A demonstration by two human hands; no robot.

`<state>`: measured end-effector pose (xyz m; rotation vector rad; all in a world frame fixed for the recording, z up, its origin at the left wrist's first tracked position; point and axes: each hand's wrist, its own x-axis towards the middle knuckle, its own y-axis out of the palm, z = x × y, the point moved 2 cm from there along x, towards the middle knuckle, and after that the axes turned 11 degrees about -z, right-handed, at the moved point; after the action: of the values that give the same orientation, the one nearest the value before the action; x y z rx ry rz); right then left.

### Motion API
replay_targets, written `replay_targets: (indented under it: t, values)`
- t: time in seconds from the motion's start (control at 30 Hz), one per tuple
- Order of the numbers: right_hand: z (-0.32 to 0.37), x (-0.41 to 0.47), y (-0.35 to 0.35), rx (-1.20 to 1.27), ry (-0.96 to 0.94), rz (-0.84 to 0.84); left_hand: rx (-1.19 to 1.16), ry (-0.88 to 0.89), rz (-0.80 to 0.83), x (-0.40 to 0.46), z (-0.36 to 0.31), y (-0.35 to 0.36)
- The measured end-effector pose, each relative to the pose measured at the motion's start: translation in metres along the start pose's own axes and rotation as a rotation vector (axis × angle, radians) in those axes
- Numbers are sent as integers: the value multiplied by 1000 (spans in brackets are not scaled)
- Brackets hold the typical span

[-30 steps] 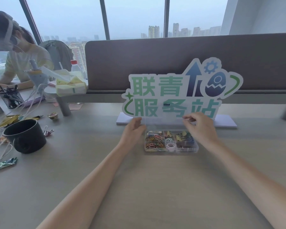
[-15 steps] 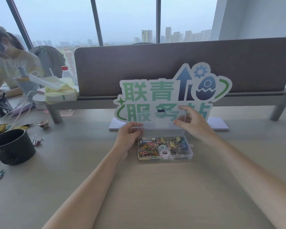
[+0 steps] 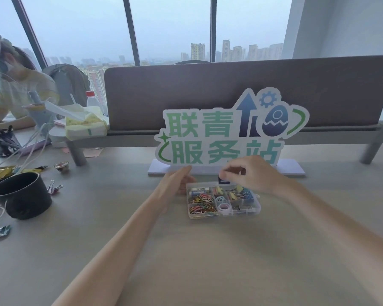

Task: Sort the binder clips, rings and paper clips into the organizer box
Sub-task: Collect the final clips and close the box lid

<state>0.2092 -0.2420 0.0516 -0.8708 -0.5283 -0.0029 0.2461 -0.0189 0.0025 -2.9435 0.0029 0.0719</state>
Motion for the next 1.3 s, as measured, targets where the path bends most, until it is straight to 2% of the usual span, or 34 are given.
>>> replay_targets:
  t: [0.07, 0.17, 0.23, 0.4, 0.57, 0.97, 1.1, 1.3]
  values:
    - [-3, -9, 6, 19, 8, 91, 190, 93, 40, -6, -2, 2]
    - [-11, -12, 8, 24, 60, 45, 416, 186, 65, -16, -5, 10]
    - [-13, -12, 8, -3, 83, 59, 473, 201, 78, -20, -4, 16]
    - [-18, -24, 23, -183, 102, 265, 629, 312, 61, -27, 2, 29]
    - [-25, -38, 40, -341, 9, 282, 819, 352, 116, -33, 20, 32]
    - [-25, -57, 52, -352, -81, 265, 1080, 562, 163, -23, 41, 33]
    - [-18, -67, 51, -406, -138, 254, 1081, 598, 196, -26, 43, 32]
    - [-17, -73, 51, -487, -238, 232, 1012, 544, 184, -30, 41, 30]
